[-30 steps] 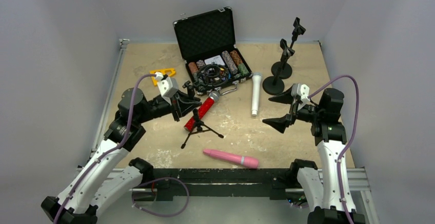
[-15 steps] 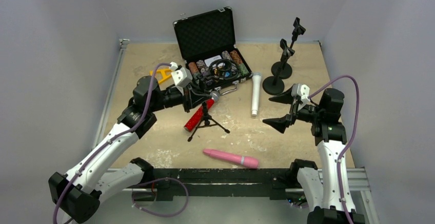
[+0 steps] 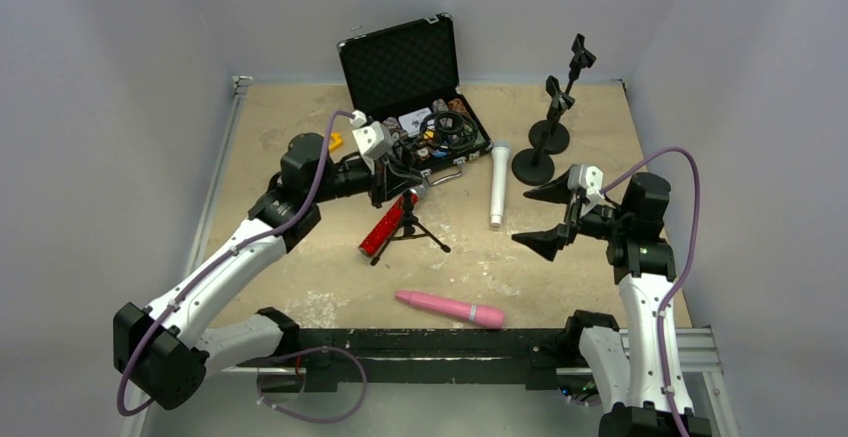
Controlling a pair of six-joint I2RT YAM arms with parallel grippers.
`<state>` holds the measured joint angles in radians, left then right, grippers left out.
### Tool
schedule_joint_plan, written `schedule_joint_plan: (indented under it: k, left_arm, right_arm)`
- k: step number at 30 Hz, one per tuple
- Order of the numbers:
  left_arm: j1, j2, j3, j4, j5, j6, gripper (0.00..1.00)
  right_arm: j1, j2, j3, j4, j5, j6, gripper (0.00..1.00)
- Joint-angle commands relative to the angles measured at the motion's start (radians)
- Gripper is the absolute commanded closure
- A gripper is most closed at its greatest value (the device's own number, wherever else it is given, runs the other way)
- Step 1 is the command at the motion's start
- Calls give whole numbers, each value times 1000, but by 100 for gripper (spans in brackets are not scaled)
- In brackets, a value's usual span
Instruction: Attach the microphones to the stand
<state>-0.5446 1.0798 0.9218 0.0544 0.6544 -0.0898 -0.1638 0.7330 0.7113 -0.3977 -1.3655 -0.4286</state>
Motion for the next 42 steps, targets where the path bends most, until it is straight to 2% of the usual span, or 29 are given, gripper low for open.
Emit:
schedule_joint_plan:
  k: [1, 10, 16, 25, 32, 38, 42]
  left_arm:
    - [-5, 29, 72, 130, 34, 42, 100]
    - [-16, 174, 172, 151, 66, 44, 100]
    - [-79, 285, 217, 184, 50, 49, 100]
    - [-135, 428, 131, 408, -44, 64, 100]
    - [-145, 448, 19, 480, -70, 58, 100]
    - [-149, 406, -73, 508, -76, 48, 70]
    - [-147, 367, -113, 508, -96, 47, 58]
  right_arm:
    - [-5, 6, 14, -7, -35, -21, 1]
    - [-4, 6, 14, -12, -33, -25, 1]
    - [-4, 6, 17, -15, -32, -30, 1]
    - [-7, 0, 19, -27, -30, -44, 1]
    - [-9, 0, 20, -32, -32, -49, 1]
    - [-9, 3, 19, -32, -35, -49, 1]
    - [-11, 1, 17, -32, -35, -48, 1]
